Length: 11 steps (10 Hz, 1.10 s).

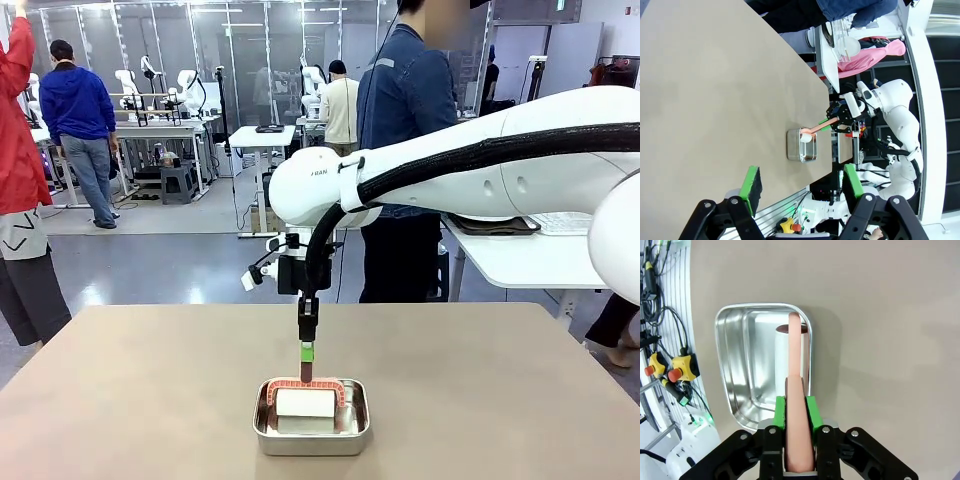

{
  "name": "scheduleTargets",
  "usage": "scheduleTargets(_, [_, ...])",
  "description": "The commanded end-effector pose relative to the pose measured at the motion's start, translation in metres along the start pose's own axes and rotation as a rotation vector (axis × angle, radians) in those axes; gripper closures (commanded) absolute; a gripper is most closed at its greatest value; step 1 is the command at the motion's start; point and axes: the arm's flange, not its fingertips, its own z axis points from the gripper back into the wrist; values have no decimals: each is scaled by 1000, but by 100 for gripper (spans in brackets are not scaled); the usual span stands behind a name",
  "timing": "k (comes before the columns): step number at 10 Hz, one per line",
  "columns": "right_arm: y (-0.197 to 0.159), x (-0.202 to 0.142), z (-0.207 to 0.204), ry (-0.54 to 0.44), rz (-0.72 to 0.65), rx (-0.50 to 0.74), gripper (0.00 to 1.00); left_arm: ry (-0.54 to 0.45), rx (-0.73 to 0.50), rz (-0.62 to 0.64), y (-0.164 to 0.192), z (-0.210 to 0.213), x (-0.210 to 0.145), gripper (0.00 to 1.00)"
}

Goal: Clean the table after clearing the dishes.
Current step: When the right (or left) Handle tray is removed, use the right hand (or left hand) to clean the right (or left) side of the table with the Lint Roller.

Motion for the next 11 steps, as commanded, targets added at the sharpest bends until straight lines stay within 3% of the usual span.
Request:
scheduleTargets(1, [50,-9,40,-48,-147,2,100,7,8,3,-3,4,-2,17])
scheduleTargets(2, [79,-33,74,-91,-302,-3,100,7,8,3,-3,4,-2,17])
scheduleTargets(4, [106,-112,112,-351,-563,39,100,7,8,3,-3,4,-2,17])
scheduleTargets(5, [113,-161,108,-482,-776,5,100,7,8,3,-3,4,-2,17])
scheduleTargets(9, [112,-309,42,-937,-1162,83,100,7,8,3,-3,4,-2,17])
scheduleTargets(11, [91,-343,12,-982,-1131,149,100,7,8,3,-3,4,-2,17])
